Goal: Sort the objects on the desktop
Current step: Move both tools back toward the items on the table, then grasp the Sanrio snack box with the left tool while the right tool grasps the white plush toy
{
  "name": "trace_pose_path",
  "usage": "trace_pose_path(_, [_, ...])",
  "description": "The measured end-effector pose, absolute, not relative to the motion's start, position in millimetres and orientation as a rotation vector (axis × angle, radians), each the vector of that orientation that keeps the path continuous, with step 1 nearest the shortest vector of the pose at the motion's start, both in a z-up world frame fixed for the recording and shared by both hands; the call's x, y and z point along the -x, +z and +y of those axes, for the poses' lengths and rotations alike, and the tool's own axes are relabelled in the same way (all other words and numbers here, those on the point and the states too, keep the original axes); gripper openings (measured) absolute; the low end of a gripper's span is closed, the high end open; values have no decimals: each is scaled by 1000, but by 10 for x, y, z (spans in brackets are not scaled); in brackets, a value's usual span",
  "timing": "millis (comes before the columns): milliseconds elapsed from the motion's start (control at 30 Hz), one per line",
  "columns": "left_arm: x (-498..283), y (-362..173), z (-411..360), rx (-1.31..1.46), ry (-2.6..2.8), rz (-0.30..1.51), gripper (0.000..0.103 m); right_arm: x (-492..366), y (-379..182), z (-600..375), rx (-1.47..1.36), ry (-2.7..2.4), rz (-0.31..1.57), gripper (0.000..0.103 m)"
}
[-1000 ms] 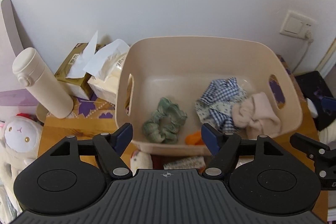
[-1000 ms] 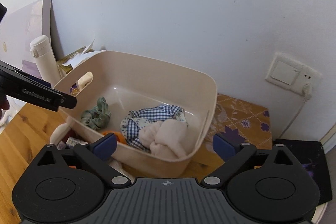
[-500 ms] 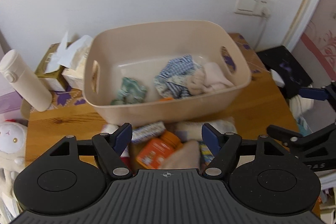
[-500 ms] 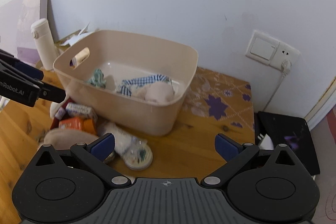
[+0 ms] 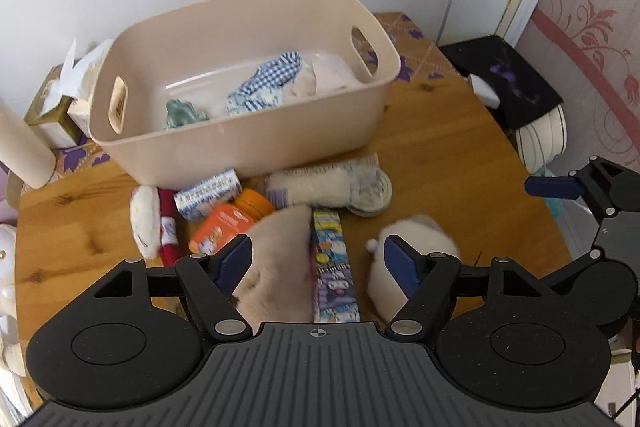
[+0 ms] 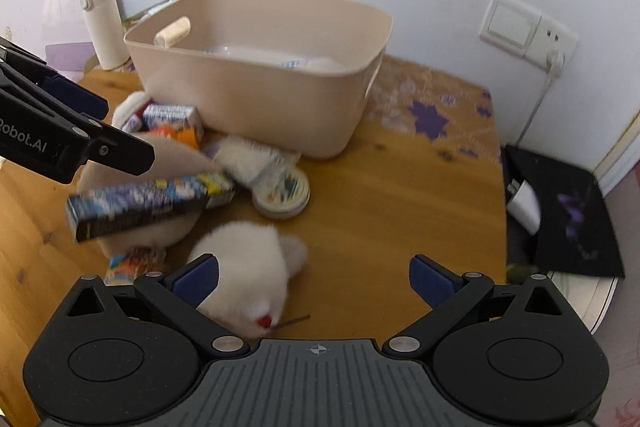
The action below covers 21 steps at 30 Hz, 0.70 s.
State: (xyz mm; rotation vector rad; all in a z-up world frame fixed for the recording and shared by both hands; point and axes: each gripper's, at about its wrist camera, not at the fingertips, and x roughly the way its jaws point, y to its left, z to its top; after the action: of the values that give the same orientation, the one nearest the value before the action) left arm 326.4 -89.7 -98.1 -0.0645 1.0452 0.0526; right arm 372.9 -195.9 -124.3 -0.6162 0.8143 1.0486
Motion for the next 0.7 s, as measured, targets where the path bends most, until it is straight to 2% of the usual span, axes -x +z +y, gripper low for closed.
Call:
trace_pose_path(400, [-3112, -1253, -1022, 0, 58, 1055, 73, -3650, -1595, -1953, 569, 1099, 887, 103])
trace_pose_path(467, [-3111, -1293, -1020, -4, 53, 1064, 71, -3629, -1641, -1928, 565, 1108, 892, 103])
trace_pose_path(633, [-3132, -1375, -1010, -29, 46, 1077, 59, -3626, -1713, -1863, 552, 1122, 903, 103])
trace_pose_path(700, [-3142, -1396, -1002, -30, 46, 1083, 58, -3634, -1733, -1848, 544, 1125, 903, 102])
